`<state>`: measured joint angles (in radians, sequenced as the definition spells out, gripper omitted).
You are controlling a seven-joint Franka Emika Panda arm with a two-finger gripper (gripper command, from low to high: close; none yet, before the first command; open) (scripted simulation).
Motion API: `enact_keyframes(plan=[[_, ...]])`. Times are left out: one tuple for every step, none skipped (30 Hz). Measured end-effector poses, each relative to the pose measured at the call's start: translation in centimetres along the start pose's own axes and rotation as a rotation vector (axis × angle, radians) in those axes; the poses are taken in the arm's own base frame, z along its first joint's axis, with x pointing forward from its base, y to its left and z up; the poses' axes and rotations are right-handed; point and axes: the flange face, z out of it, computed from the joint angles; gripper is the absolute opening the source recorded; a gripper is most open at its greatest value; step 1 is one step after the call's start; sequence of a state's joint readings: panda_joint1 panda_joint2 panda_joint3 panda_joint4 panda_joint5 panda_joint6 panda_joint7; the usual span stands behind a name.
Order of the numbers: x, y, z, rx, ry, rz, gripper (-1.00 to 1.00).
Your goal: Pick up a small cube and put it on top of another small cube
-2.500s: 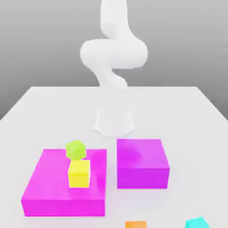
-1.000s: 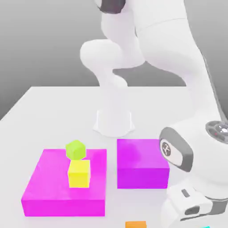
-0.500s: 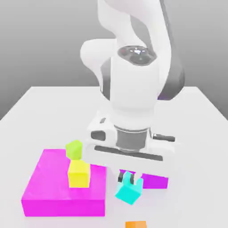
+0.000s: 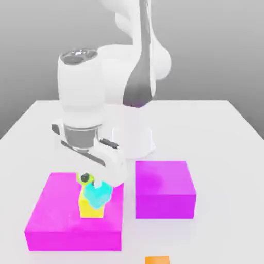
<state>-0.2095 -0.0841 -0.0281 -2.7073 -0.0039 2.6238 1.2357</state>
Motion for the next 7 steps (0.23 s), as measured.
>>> enact_keyframes(plan=[[0.0, 0.0, 0.0, 0.000, 0.000, -0.001, 1.00], [-0.1, 0.0, 0.6, 0.000, 0.000, -0.001, 1.00], [0.0, 0.0, 0.2, -0.001, 0.001, 0.000, 1.00], [0.0, 0.0, -0.6, -0.001, 0.001, 0.001, 1.00], [0.1, 0.0, -1.7, -0.001, 0.001, 0.002, 1.00], [0.1, 0.0, -2.9, -0.001, 0.001, 0.002, 1.00], [0.1, 0.0, -4.2, -0.001, 0.001, 0.002, 1.00]])
